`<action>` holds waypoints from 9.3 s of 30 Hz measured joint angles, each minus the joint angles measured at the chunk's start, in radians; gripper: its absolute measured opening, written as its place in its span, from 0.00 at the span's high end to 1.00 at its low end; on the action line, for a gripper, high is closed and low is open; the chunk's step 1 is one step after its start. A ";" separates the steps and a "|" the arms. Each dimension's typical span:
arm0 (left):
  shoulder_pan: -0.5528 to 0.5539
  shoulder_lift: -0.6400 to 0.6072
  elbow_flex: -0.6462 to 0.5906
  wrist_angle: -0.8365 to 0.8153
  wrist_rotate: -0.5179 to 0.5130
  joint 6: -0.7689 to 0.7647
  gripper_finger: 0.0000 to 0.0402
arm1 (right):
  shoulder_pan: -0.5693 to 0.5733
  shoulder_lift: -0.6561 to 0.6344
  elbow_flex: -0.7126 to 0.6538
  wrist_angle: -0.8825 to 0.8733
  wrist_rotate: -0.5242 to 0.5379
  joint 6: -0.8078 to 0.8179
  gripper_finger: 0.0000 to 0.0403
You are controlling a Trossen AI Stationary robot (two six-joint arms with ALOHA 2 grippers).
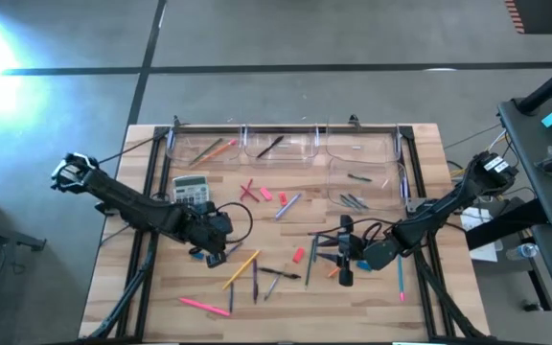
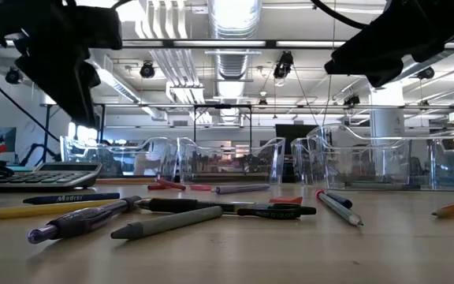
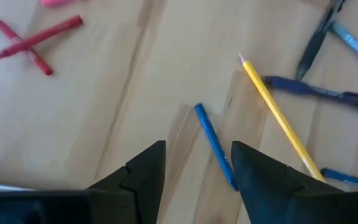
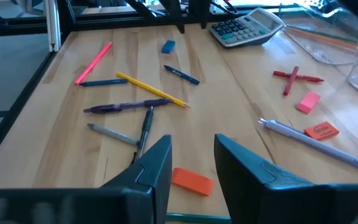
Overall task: Sort crayons/erasers/pens/pencils in bins
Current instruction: Put the blue crayon into the bottom transparent bin, then put the orange pencil into the top left transparent bin
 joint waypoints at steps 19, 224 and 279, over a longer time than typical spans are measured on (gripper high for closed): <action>-0.001 0.203 -0.021 0.092 0.086 -0.025 0.58 | 0.000 0.000 0.000 -0.003 0.000 0.009 0.65; 0.145 0.266 -0.050 1.448 0.169 0.525 0.79 | -0.131 0.047 0.211 0.243 -0.136 -0.328 0.95; 0.138 0.129 -0.061 1.123 -0.034 0.500 0.57 | -0.744 -0.142 0.294 -1.276 -0.262 -0.039 0.65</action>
